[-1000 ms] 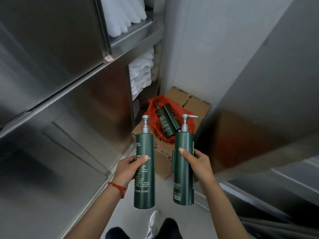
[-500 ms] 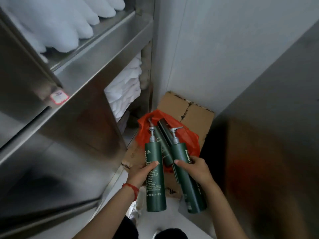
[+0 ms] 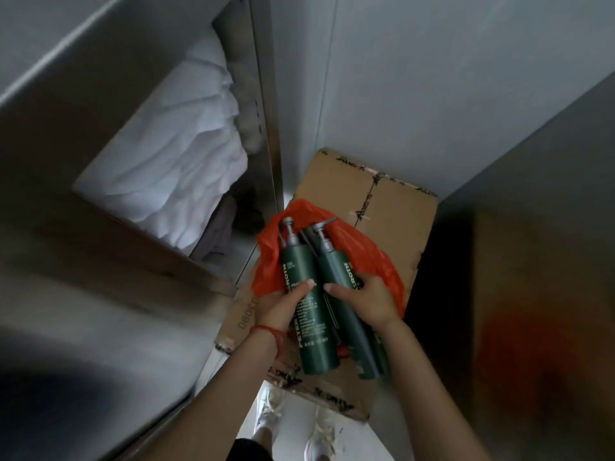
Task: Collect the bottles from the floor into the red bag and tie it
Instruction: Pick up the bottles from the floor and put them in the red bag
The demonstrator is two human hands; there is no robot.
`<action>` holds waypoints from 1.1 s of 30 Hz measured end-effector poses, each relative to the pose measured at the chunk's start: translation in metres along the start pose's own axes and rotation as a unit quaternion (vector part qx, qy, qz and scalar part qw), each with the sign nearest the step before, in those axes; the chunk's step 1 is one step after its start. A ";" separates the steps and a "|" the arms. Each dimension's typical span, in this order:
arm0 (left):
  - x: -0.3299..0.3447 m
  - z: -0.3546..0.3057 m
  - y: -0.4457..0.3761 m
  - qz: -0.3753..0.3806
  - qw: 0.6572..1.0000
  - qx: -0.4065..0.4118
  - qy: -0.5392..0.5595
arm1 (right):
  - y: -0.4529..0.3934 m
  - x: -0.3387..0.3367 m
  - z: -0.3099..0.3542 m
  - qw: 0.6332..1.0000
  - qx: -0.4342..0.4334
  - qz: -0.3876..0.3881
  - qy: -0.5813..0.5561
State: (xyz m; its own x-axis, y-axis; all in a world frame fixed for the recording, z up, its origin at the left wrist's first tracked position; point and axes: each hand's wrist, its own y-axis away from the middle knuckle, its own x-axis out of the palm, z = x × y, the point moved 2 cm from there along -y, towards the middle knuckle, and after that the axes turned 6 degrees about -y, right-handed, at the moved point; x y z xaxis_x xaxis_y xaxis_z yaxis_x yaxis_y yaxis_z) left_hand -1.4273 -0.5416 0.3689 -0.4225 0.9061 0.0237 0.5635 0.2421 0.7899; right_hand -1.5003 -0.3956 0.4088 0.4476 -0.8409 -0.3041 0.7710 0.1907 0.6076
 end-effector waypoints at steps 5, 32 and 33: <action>0.004 -0.012 -0.020 -0.082 0.996 0.036 0.002 | -0.031 0.004 0.012 0.998 -0.010 -0.053 0.017; 0.038 -0.033 -0.030 -0.209 0.962 0.079 -0.155 | -0.054 -0.020 -0.002 0.992 -0.064 -0.103 0.043; 0.040 -0.033 -0.030 -0.210 0.962 0.076 -0.155 | -0.054 -0.021 -0.003 0.990 -0.072 -0.112 0.050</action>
State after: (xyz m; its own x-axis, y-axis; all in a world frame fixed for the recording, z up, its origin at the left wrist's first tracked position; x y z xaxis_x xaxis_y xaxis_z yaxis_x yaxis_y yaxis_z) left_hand -1.4846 -0.5238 0.3664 -0.4159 0.7721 -0.4805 0.4967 0.6354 0.5912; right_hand -1.5498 -0.3869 0.3806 0.2949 -0.8178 -0.4941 0.9095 0.0816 0.4077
